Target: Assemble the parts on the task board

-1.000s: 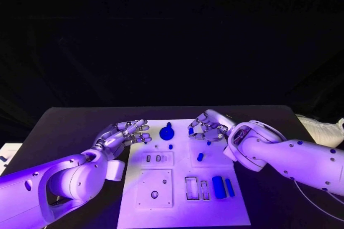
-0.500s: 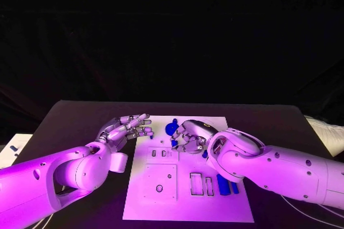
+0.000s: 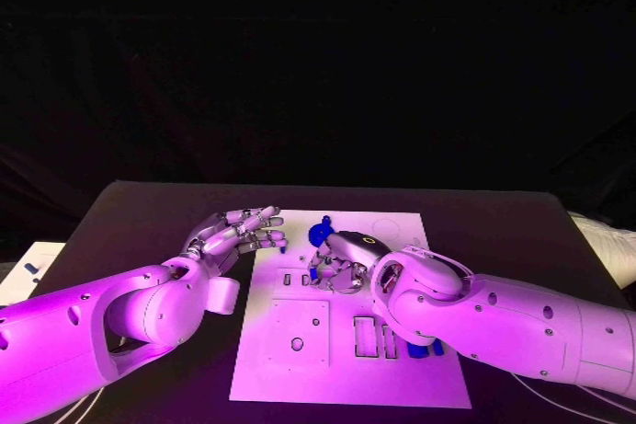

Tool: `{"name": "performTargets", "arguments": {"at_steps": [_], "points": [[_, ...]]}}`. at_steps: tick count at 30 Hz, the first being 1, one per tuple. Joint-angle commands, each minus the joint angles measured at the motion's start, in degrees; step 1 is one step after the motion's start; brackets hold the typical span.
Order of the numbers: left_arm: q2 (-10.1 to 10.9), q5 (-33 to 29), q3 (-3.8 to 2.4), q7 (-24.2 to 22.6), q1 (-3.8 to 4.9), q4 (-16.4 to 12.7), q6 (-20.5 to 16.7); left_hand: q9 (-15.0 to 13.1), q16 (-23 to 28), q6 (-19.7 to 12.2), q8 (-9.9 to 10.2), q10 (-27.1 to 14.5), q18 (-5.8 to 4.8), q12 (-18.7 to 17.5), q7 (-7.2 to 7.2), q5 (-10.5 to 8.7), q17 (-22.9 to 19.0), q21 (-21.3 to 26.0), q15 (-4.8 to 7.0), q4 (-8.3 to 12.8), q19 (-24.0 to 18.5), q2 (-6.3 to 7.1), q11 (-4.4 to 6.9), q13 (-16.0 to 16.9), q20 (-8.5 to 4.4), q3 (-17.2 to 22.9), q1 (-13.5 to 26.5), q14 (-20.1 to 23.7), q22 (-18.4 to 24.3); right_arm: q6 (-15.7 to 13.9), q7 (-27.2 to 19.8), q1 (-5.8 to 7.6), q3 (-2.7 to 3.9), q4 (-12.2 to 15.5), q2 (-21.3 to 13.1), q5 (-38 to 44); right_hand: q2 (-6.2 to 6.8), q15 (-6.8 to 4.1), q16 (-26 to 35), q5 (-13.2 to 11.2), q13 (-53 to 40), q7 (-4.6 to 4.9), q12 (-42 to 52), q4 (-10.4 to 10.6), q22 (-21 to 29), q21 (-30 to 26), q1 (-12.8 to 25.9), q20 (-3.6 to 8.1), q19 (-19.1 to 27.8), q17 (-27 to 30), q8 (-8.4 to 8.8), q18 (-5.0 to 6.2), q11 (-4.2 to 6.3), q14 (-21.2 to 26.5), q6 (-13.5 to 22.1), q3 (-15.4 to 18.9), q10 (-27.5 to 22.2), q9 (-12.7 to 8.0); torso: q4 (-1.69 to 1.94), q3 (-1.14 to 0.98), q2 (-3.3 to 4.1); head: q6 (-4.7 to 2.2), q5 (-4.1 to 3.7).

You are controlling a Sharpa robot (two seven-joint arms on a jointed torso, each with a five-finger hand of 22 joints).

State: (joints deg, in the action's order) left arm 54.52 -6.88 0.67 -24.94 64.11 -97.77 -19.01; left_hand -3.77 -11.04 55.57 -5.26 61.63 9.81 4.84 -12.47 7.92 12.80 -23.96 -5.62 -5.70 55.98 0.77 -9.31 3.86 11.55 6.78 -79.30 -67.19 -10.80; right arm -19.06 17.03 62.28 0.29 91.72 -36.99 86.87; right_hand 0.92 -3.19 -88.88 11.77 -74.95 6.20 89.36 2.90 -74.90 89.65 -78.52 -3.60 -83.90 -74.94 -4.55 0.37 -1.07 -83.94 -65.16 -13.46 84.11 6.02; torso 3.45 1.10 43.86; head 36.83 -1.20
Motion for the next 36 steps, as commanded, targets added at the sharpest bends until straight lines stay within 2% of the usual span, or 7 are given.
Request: {"name": "performTargets", "arguments": {"at_steps": [1,10,20,30,36], "points": [[-0.13,0.31,-0.03,-0.62,0.02,-0.10,1.31,-0.03,0.17,-0.01,0.29,-0.41,0.53,-0.12,-0.12,0.01,0.05,-0.20,-0.06,0.33,0.13,-0.38,0.17,-0.06,0.10,-0.09,-0.30,-0.28,-0.05,0.86,1.45,-0.17,-0.04,-0.34,0.39,2.61,0.04,0.39,-0.27,0.19,-14.92,-0.66,0.40,-0.22,-15.10,0.35,0.38,-0.08,-6.10,-13.51,-0.07,-0.37,0.16,-5.75,-0.81,-0.03,5.80,2.23,0.02,0.00,0.02,0.08,0.02],[-0.17,0.31,-0.03,-0.55,0.02,-0.15,1.42,-0.03,0.17,-0.01,0.29,-0.41,0.53,-0.12,-0.12,0.01,0.05,-0.20,-0.06,0.33,0.13,-0.38,0.17,-0.06,0.10,-0.09,-0.30,-0.28,-0.05,1.30,1.88,-0.50,-0.10,-1.19,0.96,3.18,0.29,0.47,-0.19,0.26,-14.68,-0.57,-0.04,-0.43,-15.10,0.35,0.48,-0.15,-6.10,-13.36,0.11,-0.37,0.08,-5.71,-0.71,0.01,5.64,2.24,-0.03,0.00,0.02,0.33,0.07],[-0.25,0.31,-0.03,-0.47,0.02,-0.23,1.53,-0.03,0.17,-0.01,0.29,-0.41,0.53,-0.12,-0.12,0.01,0.05,-0.20,-0.06,0.33,0.13,-0.38,0.17,-0.06,0.10,-0.09,-0.30,-0.28,-0.05,4.00,3.23,-0.55,-0.10,-1.42,1.06,5.09,1.53,0.82,0.16,-1.31,-13.69,-0.06,-1.95,-0.99,-15.10,0.35,0.95,-0.44,-6.10,-12.72,0.76,-0.37,-0.36,-5.55,0.05,0.47,4.89,2.12,-0.03,-0.01,-0.01,0.45,0.10],[-0.27,0.31,-0.03,-0.44,0.02,-0.25,1.53,-0.03,0.17,-0.01,0.29,-0.41,0.53,-0.12,-0.12,0.01,0.05,-0.20,-0.06,0.33,0.13,-0.38,0.17,-0.06,0.10,-0.09,-0.30,-0.28,-0.05,6.85,3.89,-0.56,-0.13,-1.44,1.20,5.89,3.05,1.44,0.48,-1.48,-12.48,0.78,-4.32,-0.56,-15.10,0.35,2.61,-0.95,-6.10,-12.17,1.07,-0.37,-1.09,-5.41,1.96,1.64,3.86,1.70,-0.05,0.00,-0.01,0.46,0.10],[-0.30,0.31,-0.03,-0.37,0.02,-0.56,1.58,-0.03,0.23,-0.01,0.32,-0.41,0.53,-0.09,-0.12,0.00,0.13,-0.20,-0.06,0.35,0.12,-0.39,0.17,-0.06,0.10,-0.11,-0.25,-0.28,-0.05,7.38,4.24,-0.58,-0.17,-1.30,1.19,6.06,3.55,1.70,0.64,-1.41,-11.82,1.11,-5.63,-0.43,-14.82,0.22,3.02,-1.22,-5.86,-11.90,1.06,-0.29,-1.38,-5.34,2.94,2.11,3.26,1.51,-0.04,0.01,0.00,0.43,0.06]]}}
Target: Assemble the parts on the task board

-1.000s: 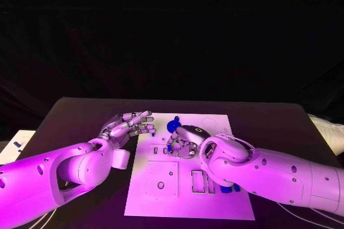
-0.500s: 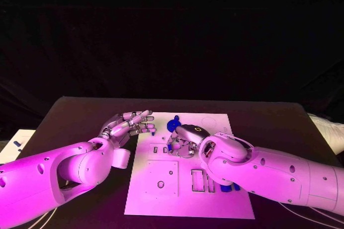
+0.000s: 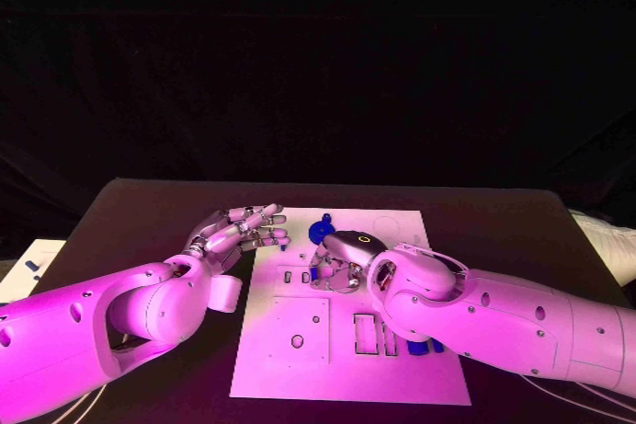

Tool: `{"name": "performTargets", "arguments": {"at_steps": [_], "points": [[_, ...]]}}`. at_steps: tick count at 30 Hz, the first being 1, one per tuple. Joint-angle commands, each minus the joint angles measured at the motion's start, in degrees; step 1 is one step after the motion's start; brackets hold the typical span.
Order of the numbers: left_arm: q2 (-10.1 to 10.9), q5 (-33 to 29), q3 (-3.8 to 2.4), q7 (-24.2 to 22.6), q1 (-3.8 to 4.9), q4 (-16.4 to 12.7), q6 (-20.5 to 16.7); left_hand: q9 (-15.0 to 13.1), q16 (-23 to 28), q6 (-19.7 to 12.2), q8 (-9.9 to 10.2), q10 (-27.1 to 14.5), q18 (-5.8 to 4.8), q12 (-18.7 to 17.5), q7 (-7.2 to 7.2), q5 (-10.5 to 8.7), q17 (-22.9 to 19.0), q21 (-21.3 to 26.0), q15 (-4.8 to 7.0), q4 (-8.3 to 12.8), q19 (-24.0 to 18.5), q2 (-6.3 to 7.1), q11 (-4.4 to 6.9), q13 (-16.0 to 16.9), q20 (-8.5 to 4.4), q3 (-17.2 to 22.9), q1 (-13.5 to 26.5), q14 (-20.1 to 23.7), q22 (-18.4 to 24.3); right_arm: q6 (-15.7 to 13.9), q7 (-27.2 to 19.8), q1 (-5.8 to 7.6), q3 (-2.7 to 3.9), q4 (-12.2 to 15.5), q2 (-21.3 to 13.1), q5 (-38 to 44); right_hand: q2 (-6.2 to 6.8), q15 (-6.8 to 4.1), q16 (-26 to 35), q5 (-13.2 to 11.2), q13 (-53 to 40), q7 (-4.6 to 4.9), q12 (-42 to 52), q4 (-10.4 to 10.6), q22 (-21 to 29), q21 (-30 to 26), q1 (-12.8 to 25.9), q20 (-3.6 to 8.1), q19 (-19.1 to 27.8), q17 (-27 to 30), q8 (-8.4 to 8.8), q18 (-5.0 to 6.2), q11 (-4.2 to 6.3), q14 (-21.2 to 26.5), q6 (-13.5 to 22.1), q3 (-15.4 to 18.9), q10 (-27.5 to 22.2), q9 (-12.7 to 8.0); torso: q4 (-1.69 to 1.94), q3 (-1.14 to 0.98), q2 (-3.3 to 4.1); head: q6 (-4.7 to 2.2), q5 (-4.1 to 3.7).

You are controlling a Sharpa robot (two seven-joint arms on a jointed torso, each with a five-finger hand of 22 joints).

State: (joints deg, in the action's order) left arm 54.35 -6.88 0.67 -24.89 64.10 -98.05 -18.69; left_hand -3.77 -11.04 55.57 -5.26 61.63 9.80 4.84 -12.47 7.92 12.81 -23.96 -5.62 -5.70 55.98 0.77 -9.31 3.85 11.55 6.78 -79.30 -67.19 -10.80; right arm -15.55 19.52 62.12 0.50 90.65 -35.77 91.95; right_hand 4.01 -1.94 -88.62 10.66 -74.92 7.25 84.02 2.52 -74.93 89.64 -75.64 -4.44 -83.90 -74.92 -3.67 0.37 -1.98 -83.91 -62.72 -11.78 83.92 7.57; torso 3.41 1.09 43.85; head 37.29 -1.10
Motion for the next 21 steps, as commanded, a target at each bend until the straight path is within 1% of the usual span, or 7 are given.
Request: {"name": "performTargets", "arguments": {"at_steps": [1,5,11,14,17,21], "points": [[-0.14,0.31,-0.03,-0.41,0.03,-0.32,1.28,-0.03,0.23,0.00,0.32,-0.41,0.53,-0.09,-0.12,0.00,0.11,-0.20,-0.06,0.35,0.12,-0.39,0.17,-0.05,0.10,-0.11,-0.25,-0.28,-0.05,3.82,1.82,-0.41,-0.39,-0.22,-0.03,1.02,0.48,0.48,0.42,-0.29,-11.76,0.10,-0.46,-0.03,-14.73,0.20,0.17,-0.41,-5.82,-11.87,0.17,-0.28,-0.50,-5.35,0.61,0.47,3.38,-0.06,0.00,0.03,0.01,-0.04,-0.04],[-0.16,0.31,-0.03,-0.39,0.03,-0.36,1.29,-0.03,0.23,0.00,0.32,-0.41,0.53,-0.09,-0.12,0.00,0.11,-0.20,-0.06,0.35,0.12,-0.39,0.17,-0.05,0.10,-0.11,-0.25,-0.28,-0.05,3.57,2.01,-0.42,-0.40,-0.21,-0.05,1.10,0.62,0.60,0.50,-0.25,-11.56,0.25,-0.85,0.10,-14.52,0.10,0.40,-0.53,-5.64,-11.74,0.17,-0.22,-0.64,-5.32,1.07,0.68,3.19,-0.14,0.01,0.03,-0.02,-0.05,-0.05],[-0.12,0.31,-0.03,-0.37,0.03,-0.33,1.30,-0.03,0.23,0.00,0.32,-0.41,0.53,-0.09,-0.12,0.00,0.11,-0.20,-0.06,0.35,0.12,-0.39,0.17,-0.05,0.10,-0.11,-0.25,-0.28,-0.05,2.62,2.46,-0.42,-0.42,-0.17,-0.05,1.23,1.21,0.97,0.80,-0.64,-10.89,0.66,-2.13,0.88,-14.01,-0.16,1.58,-0.90,-5.21,-11.24,0.15,-0.08,-1.04,-5.19,2.70,1.76,2.57,-0.40,0.05,0.04,-0.01,-0.06,-0.06],[-0.12,0.31,-0.03,-0.37,0.03,-0.32,1.32,-0.03,0.23,0.00,0.32,-0.41,0.53,-0.09,-0.12,0.00,0.11,-0.20,-0.06,0.35,0.12,-0.39,0.17,-0.05,0.10,-0.11,-0.25,-0.28,-0.05,1.99,2.65,-0.43,-0.42,-0.12,-0.02,1.25,1.71,1.14,0.93,-0.66,-10.45,0.86,-2.96,1.39,-13.79,-0.27,2.24,-1.09,-5.02,-11.04,0.16,-0.02,-1.23,-5.14,3.78,2.68,2.16,-0.54,0.04,0.04,0.00,-0.07,-0.05],[-0.13,0.31,-0.03,-0.36,0.03,-0.30,1.33,-0.03,0.23,0.00,0.32,-0.41,0.53,-0.09,-0.12,0.00,0.11,-0.20,-0.06,0.35,0.12,-0.39,0.17,-0.05,0.10,-0.11,-0.25,-0.28,-0.05,1.12,2.90,-0.43,-0.44,-0.01,0.02,1.25,2.67,1.45,1.13,-1.05,-9.48,1.24,-4.76,2.49,-13.52,-0.41,3.40,-1.36,-4.79,-10.75,0.18,0.06,-1.61,-5.06,5.90,4.59,1.23,-0.83,0.01,0.02,0.02,-0.06,-0.05],[-0.13,0.31,-0.03,-0.35,0.03,-0.26,1.35,-0.03,0.26,-0.01,0.33,-0.43,0.53,-0.08,-0.13,0.00,0.15,-0.19,-0.07,0.34,0.11,-0.39,0.16,-0.06,0.11,-0.13,-0.19,-0.28,-0.05,-1.32,2.91,-0.46,-0.46,0.07,-0.01,1.09,3.22,1.80,1.27,-2.33,-8.91,1.65,-5.68,4.46,-13.43,-0.47,3.83,-1.72,-4.72,-10.56,0.02,0.09,-2.01,-5.02,7.65,7.13,0.64,-0.92,-0.02,0.02,0.01,-0.07,-0.07]]}}
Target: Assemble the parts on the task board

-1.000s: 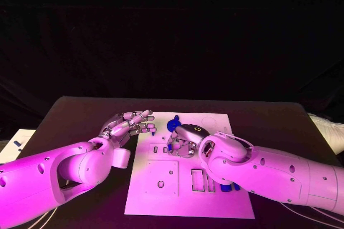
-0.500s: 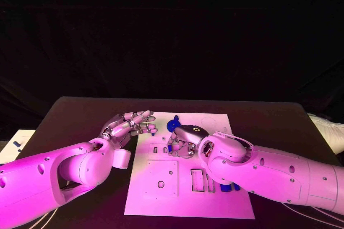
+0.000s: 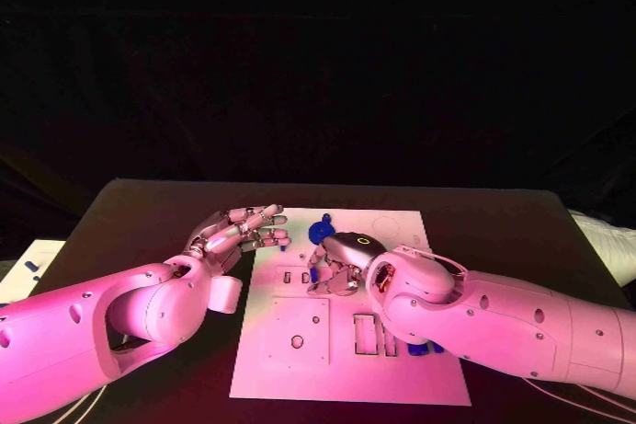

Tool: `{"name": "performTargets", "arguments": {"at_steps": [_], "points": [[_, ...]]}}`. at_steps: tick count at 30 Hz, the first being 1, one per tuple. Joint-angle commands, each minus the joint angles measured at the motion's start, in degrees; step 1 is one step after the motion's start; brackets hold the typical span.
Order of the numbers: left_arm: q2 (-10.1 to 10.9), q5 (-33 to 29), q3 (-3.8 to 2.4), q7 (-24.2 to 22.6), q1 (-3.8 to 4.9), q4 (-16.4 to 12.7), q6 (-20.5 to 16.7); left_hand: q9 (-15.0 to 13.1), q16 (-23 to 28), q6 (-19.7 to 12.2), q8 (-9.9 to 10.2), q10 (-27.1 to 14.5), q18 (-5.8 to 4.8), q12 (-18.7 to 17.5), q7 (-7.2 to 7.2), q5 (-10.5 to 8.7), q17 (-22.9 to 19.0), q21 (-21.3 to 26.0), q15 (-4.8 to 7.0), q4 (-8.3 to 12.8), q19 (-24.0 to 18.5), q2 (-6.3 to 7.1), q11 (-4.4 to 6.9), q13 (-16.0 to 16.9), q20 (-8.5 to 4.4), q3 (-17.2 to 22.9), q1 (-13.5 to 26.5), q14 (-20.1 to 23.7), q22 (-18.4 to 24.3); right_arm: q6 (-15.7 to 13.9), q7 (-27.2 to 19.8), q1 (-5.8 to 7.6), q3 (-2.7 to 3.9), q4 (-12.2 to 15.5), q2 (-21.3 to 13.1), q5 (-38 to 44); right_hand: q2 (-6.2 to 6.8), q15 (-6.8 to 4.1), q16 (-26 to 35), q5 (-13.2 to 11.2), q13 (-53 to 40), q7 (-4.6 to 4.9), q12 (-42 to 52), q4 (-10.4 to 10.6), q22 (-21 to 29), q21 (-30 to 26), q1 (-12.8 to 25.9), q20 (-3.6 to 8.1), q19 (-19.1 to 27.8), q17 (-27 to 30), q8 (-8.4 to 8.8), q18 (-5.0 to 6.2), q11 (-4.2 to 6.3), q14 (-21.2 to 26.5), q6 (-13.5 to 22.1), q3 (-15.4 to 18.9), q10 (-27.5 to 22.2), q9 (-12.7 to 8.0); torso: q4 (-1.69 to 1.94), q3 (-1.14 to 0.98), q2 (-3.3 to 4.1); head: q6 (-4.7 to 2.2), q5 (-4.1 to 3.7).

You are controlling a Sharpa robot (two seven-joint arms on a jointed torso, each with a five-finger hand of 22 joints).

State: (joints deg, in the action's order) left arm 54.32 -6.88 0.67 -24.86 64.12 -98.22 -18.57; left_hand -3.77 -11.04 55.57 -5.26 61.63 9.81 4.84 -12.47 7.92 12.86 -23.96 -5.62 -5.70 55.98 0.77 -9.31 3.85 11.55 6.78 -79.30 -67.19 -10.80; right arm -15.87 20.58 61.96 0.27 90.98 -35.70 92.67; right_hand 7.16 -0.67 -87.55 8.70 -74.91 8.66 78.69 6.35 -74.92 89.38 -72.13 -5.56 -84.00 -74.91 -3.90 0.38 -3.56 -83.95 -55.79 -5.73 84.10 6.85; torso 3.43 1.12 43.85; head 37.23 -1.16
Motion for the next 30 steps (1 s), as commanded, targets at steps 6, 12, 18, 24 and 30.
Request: {"name": "performTargets", "arguments": {"at_steps": [6,12,18,24,30], "points": [[-0.16,0.31,-0.03,-0.17,0.01,0.16,1.15,-0.03,0.26,-0.01,0.33,-0.43,0.53,-0.08,-0.13,0.00,0.10,-0.20,-0.07,0.34,0.11,-0.39,0.16,-0.06,0.11,-0.13,-0.19,-0.28,-0.04,-9.27,-1.95,-0.43,-0.22,0.60,-0.79,-1.11,0.70,0.65,0.23,1.85,-8.71,0.39,-0.32,3.94,-13.27,-0.31,-1.50,-0.87,-4.49,-10.53,-0.06,0.12,-0.61,-4.97,1.33,4.19,0.30,0.19,0.03,-0.04,-0.03,-0.05,-0.01],[-0.37,2.23,-0.02,1.64,0.01,0.84,0.45,-0.24,-5.46,1.91,-0.27,2.39,0.80,1.25,1.21,-0.03,3.97,-4.63,2.37,0.38,5.46,-0.58,1.87,0.32,-1.92,-0.29,0.45,-8.83,-2.31,-11.90,-18.87,0.25,0.49,2.65,-3.82,-12.84,-1.86,0.38,0.64,4.21,-8.95,0.02,0.38,3.98,-12.24,-0.88,-4.68,-0.57,-3.66,-9.93,-0.68,0.41,-0.22,-4.82,0.26,3.50,0.57,0.78,0.02,-0.06,-0.28,-0.16,0.33],[-0.46,6.10,-0.02,6.25,0.03,1.97,1.04,-0.13,-15.64,3.27,-0.07,8.80,0.64,3.07,2.87,0.04,11.60,-13.07,4.86,-0.51,11.25,-0.16,4.15,1.49,-4.73,0.33,1.19,-14.70,-7.23,-7.59,-25.47,2.80,0.82,3.83,-7.65,-26.58,-2.58,0.35,1.37,4.12,-8.31,0.06,-0.63,3.09,-10.92,-1.62,-5.99,-0.49,-2.59,-8.82,-0.50,0.78,-0.22,-4.53,0.37,3.43,0.02,0.87,-0.10,-0.11,-0.82,-0.13,0.55],[-0.65,18.01,-0.06,17.80,0.33,4.02,2.89,-0.59,-58.83,3.11,-1.52,12.90,-3.25,11.50,4.50,-0.02,54.40,-39.92,7.03,-0.70,22.34,1.27,6.10,7.80,-6.97,-0.11,2.02,-19.89,-37.93,-8.13,-26.02,5.80,1.12,5.54,-12.66,-38.15,-3.04,0.35,1.09,4.54,-8.75,0.05,0.25,3.38,-11.15,-1.51,-5.35,-0.47,-2.80,-9.32,-0.49,0.71,-0.22,-4.66,0.23,3.96,0.51,0.98,-0.49,-0.43,-1.39,0.07,0.91],[-1.98,32.30,-0.12,36.72,2.41,5.78,7.83,-5.14,-78.96,5.06,-10.08,12.96,-6.40,48.51,7.03,-0.29,77.14,-56.21,7.94,-4.73,27.73,-0.17,8.03,41.04,-8.43,-3.12,7.04,-22.81,-61.04,-8.99,-25.59,8.35,1.21,5.13,-16.79,-46.09,-3.83,0.20,0.80,5.98,-9.14,-0.20,1.07,3.37,-11.50,-1.33,-5.13,-0.36,-3.12,-9.81,-0.87,0.61,-0.01,-4.80,-0.67,4.38,1.00,1.29,-0.86,-0.75,-2.02,0.25,1.36]]}}
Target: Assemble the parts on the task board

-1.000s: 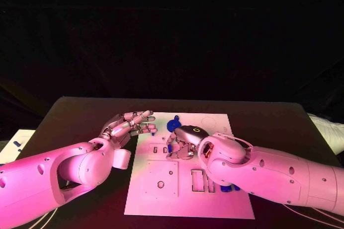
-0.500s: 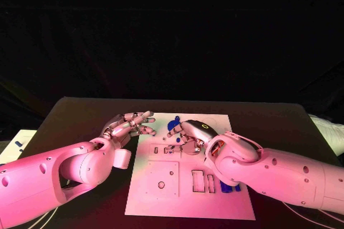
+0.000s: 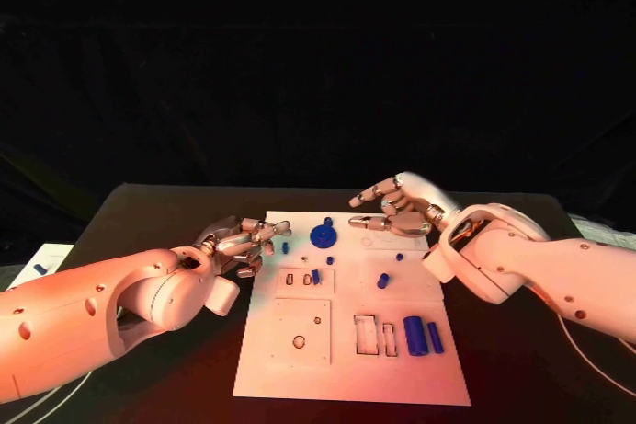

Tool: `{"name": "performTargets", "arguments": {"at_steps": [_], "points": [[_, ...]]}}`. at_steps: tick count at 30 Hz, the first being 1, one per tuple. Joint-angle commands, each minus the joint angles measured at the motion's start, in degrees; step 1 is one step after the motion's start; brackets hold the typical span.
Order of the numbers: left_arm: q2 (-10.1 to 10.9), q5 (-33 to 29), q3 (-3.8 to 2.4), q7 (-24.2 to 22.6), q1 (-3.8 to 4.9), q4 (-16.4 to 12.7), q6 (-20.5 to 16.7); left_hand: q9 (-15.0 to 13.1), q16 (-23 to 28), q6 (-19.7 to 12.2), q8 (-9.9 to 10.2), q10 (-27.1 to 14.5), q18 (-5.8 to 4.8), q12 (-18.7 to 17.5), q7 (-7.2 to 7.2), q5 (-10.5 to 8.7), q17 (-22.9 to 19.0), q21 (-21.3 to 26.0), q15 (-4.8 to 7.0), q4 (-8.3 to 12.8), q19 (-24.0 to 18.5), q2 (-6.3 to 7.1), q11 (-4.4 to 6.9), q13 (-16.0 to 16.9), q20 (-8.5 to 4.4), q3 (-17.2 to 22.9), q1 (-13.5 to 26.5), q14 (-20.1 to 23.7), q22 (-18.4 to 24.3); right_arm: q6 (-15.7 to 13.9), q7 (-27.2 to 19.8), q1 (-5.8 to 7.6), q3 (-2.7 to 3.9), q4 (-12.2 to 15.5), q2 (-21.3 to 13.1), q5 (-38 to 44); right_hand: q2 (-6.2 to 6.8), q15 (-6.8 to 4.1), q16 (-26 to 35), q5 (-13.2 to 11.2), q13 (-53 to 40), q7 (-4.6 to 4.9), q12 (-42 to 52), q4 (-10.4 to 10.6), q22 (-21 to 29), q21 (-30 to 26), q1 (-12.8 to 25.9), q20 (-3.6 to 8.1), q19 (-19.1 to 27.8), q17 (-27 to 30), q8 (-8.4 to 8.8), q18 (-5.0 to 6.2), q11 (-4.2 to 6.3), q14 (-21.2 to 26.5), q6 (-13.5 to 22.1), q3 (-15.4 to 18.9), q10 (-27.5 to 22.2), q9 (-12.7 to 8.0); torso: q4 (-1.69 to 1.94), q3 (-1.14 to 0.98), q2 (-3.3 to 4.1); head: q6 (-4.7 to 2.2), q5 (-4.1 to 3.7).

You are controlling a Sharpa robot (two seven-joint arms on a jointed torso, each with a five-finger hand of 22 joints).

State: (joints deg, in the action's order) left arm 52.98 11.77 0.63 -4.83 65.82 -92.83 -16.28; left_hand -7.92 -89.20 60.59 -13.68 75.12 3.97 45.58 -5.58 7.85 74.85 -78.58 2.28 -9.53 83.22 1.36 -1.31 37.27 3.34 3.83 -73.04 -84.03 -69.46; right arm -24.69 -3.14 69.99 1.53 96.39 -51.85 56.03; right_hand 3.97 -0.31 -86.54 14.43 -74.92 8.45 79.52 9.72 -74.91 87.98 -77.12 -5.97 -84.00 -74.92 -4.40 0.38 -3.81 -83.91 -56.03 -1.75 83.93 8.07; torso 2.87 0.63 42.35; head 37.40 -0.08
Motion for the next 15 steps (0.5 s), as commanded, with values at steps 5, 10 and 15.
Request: {"name": "performTargets", "arguments": {"at_steps": [5,10,15], "points": [[-3.54,28.76,-0.09,33.19,3.83,2.11,12.41,-6.82,-0.80,-2.30,-9.77,-0.85,-1.19,21.24,0.87,0.02,15.15,-4.11,0.91,-4.13,1.08,-3.00,0.74,21.45,0.02,-1.39,2.56,-5.97,-6.31,-2.14,0.33,1.05,-0.03,-1.43,-2.07,-10.08,-1.10,-0.30,-0.26,1.62,-9.21,-0.12,0.46,-0.23,-11.67,0.15,-0.28,0.17,-3.27,-9.88,-0.50,0.57,0.38,-4.87,-0.84,0.56,1.30,0.22,-0.61,-0.60,-0.85,0.04,0.89],[-6.71,36.87,-0.10,40.51,6.11,3.41,15.66,-12.92,-0.80,-3.93,-17.15,1.70,-1.89,27.12,1.94,-0.22,15.15,-6.32,1.54,-6.67,2.47,-2.64,1.73,28.40,-0.69,-4.21,3.96,-5.97,-10.31,-2.83,2.39,1.23,-0.05,-1.40,-2.23,-7.12,-1.14,-0.31,-0.18,1.75,-9.19,-0.13,0.44,-0.24,-11.63,0.13,-0.27,0.18,-3.24,-9.77,-0.52,0.58,0.39,-4.84,-0.89,0.59,1.30,0.24,-1.04,-0.97,-1.06,0.11,1.31],[-9.71,39.14,-0.10,43.57,7.34,5.12,17.64,-18.63,-0.80,-6.58,-22.59,2.78,-2.25,29.28,2.62,-1.81,15.15,-7.39,2.03,-7.20,3.21,-3.29,2.29,31.24,-1.26,-8.53,7.65,-5.97,-12.36,-3.03,3.88,1.27,-0.11,-1.29,-2.19,-5.70,-1.13,-0.32,-0.14,1.78,-9.15,-0.14,0.37,-0.22,-11.61,0.11,-0.22,0.19,-3.22,-9.71,-0.54,0.59,0.40,-4.83,-0.94,0.64,1.27,0.26,-1.05,-1.04,-1.06,0.34,1.32]]}}
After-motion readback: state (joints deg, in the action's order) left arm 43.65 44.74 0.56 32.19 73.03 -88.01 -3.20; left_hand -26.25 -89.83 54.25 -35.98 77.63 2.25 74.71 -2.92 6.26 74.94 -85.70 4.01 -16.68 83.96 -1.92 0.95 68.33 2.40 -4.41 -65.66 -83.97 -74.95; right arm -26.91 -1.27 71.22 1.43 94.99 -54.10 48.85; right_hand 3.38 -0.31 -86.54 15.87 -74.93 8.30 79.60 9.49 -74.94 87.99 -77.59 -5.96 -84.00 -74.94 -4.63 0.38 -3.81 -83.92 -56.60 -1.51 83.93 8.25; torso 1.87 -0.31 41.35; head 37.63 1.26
